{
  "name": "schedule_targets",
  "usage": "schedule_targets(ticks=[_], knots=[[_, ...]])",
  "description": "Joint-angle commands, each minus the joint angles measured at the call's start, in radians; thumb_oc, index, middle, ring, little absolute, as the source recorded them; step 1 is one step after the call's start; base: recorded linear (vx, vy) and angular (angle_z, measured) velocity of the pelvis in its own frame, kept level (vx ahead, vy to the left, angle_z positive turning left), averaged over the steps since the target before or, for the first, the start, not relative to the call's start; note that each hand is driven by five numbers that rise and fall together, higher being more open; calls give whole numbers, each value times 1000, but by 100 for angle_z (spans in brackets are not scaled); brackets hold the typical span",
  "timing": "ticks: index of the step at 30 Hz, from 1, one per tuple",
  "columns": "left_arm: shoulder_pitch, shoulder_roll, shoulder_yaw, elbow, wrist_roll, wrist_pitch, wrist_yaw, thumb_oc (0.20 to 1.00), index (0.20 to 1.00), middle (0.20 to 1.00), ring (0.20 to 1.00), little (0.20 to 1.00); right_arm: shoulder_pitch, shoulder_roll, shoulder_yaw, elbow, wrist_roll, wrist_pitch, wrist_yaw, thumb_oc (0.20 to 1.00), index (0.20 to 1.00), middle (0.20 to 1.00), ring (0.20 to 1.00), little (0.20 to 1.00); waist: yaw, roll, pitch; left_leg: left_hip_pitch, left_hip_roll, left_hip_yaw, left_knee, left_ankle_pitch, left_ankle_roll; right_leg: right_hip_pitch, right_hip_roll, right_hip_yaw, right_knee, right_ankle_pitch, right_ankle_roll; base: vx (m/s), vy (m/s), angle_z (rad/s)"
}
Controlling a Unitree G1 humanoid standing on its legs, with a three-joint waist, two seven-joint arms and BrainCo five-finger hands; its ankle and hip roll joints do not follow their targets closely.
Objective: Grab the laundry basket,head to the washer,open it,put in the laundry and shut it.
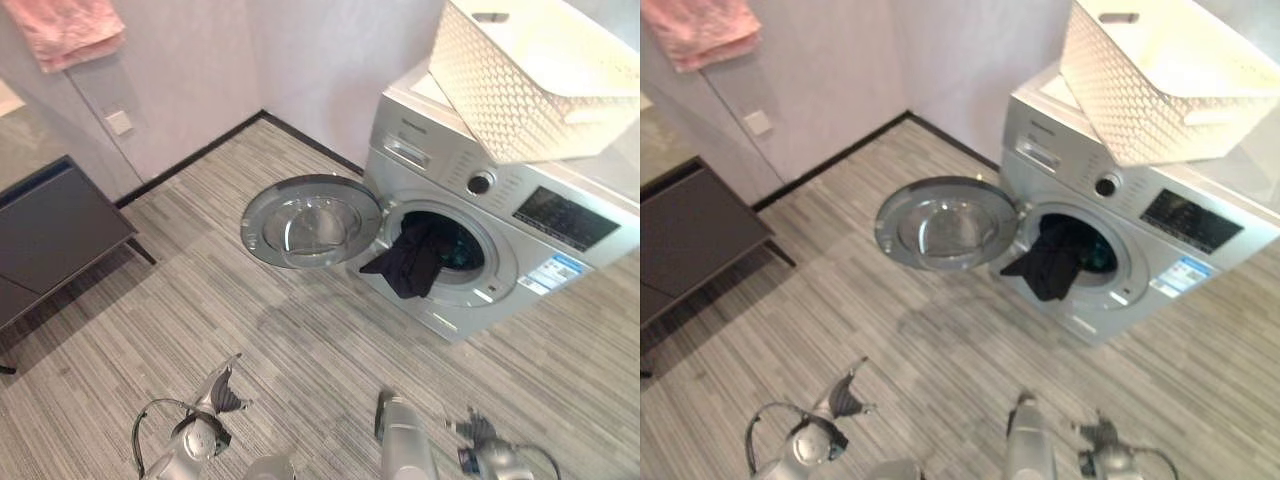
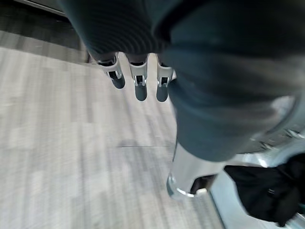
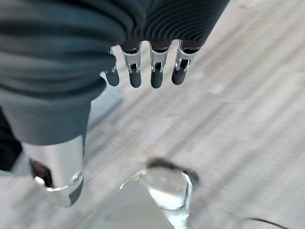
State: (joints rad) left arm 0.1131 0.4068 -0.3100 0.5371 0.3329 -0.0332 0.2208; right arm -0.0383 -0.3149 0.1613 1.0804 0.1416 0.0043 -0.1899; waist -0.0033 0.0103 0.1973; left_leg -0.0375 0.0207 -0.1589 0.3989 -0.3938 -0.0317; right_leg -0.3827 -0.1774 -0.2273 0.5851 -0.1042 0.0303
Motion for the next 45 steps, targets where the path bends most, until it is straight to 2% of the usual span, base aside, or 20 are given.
schedule_targets(ticks=[1,3,4,5,10,15,18,20,22,25,27,31,32,33,35,36,38,40,42,45], knots=[[-3,14,37,-57,9,-12,2,1000,1000,1000,1000,1000,-78,-33,-4,-4,-19,-32,5,1000,1000,1000,1000,1000,-7,41,-9,44,-42,-3,-357,252,83,73,34,32,3,33,93,-15,3,-58],[12,-5,42,-43,-2,-16,-7,1000,1000,1000,1000,1000,-70,-12,12,18,-16,-42,14,1000,1000,1000,1000,1000,22,7,-62,24,-65,16,-407,288,77,204,100,31,-124,-26,70,-21,-51,-30],[13,-4,42,-42,-2,-16,-7,1000,1000,1000,1000,1000,-69,-11,12,18,-16,-43,14,1000,1000,1000,1000,1000,26,8,-62,28,-63,19,-410,287,77,210,103,32,-133,-24,69,-27,-139,-39],[22,-17,36,-46,1,-21,-13,1000,1000,1000,1000,1000,-65,-4,20,16,-11,-48,18,1000,1000,1000,1000,1000,41,-17,-79,11,-74,35,-413,283,74,258,116,65,-274,-53,57,2,-90,-39],[15,-34,22,-44,-5,-29,-10,1000,1000,1000,1000,1000,-79,-8,42,17,-11,-52,19,1000,1000,1000,1000,1000,60,-34,-79,-9,-76,67,-410,276,64,329,134,102,-477,-32,55,-37,-125,-29],[2,-23,11,-66,-9,-34,-13,1000,1000,1000,1000,1000,-67,-21,47,-67,7,-65,26,1000,1000,1000,1000,1000,42,-50,-47,-22,-52,61,-378,288,37,337,161,125,-487,-33,31,15,-148,1],[-4,-4,9,-107,-16,-39,-26,1000,1000,1000,1000,1000,-65,-38,53,-132,23,-75,25,1000,1000,1000,1000,1000,46,-83,5,-132,-40,70,-191,300,11,344,164,122,-489,-36,10,-59,-191,23],[-5,-8,1,-119,-38,-44,-24,1000,1000,1000,1000,1000,-81,-49,67,-170,33,-82,17,1000,1000,1000,1000,1000,51,-92,28,-214,-50,61,-67,287,33,348,171,114,-494,-37,-1,-18,-145,62],[-9,-6,-4,-133,-45,-41,-25,1000,1000,1000,1000,1000,-102,-60,70,-179,41,-78,11,1000,1000,1000,1000,1000,64,-91,41,-305,-77,58,-46,283,42,359,173,118,-499,-48,0,110,-65,33],[3,8,-18,-183,-30,-47,-41,1000,1000,1000,1000,1000,-128,-54,83,-194,54,-87,11,1000,1000,1000,1000,1000,112,-81,26,-368,-110,28,-214,419,18,410,216,156,-530,-75,-3,312,-10,-2],[-3,19,-39,-209,-25,-57,-53,1000,1000,1000,1000,1000,-154,-45,90,-176,67,-94,-1,1000,1000,1000,1000,1000,145,-86,21,-435,-124,20,-308,453,10,468,226,194,-551,-98,1,417,74,-17],[-12,29,-50,-238,-33,-64,-58,1000,1000,1000,1000,1000,-159,-11,84,-143,73,-93,-2,1000,1000,1000,1000,1000,185,-108,-11,-431,-110,39,-310,507,24,560,203,241,-537,-118,17,463,162,-47],[-20,35,-49,-234,-36,-63,-52,1000,1000,1000,1000,1000,-160,-4,82,-141,69,-90,0,1000,1000,1000,1000,1000,187,-115,-14,-423,-116,40,-276,492,34,558,188,241,-506,-115,28,502,182,-63],[-29,38,-58,-222,-33,-67,-46,1000,1000,1000,1000,1000,-158,12,82,-132,67,-93,-1,1000,1000,1000,1000,1000,192,-129,-18,-410,-123,43,-248,477,43,549,171,241,-443,-85,45,429,196,-68],[-35,63,-60,-216,-17,-62,-42,1000,1000,1000,1000,1000,-159,38,76,-102,67,-88,5,1000,1000,1000,1000,1000,191,-149,-23,-350,-136,42,-236,425,70,491,149,257,-218,87,106,445,206,-68],[-33,78,-52,-226,-19,-60,-44,1000,1000,1000,1000,1000,-158,44,71,-100,67,-86,8,1000,1000,1000,1000,1000,187,-140,-19,-324,-129,45,-236,414,79,453,157,252,-114,153,128,383,197,-38],[-17,96,-30,-237,-43,-57,-42,1000,1000,1000,1000,1000,-158,55,63,-98,62,-79,1,1000,1000,1000,1000,1000,169,-106,-8,-255,-110,39,-245,386,99,374,135,203,32,209,153,340,187,12],[-7,108,-18,-241,-47,-51,-40,1000,1000,1000,1000,1000,-164,63,39,-79,64,-74,-14,1000,1000,1000,1000,1000,157,-70,-6,-189,-80,26,-275,372,108,309,76,128,61,183,137,384,154,16],[10,117,-11,-238,-40,-48,-46,1000,1000,1000,1000,1000,-155,55,17,-64,69,-65,-22,1000,1000,1000,1000,1000,134,-54,-7,-120,-77,1,-299,351,106,258,57,98,-23,106,113,406,71,-2],[30,129,7,-249,-40,-49,-56,1000,1000,1000,1000,1000,-159,33,-7,-26,67,-54,-30,1000,1000,1000,1000,1000,119,-43,2,-76,-64,-26,-289,306,89,215,16,66,-214,85,107,312,-84,27]])
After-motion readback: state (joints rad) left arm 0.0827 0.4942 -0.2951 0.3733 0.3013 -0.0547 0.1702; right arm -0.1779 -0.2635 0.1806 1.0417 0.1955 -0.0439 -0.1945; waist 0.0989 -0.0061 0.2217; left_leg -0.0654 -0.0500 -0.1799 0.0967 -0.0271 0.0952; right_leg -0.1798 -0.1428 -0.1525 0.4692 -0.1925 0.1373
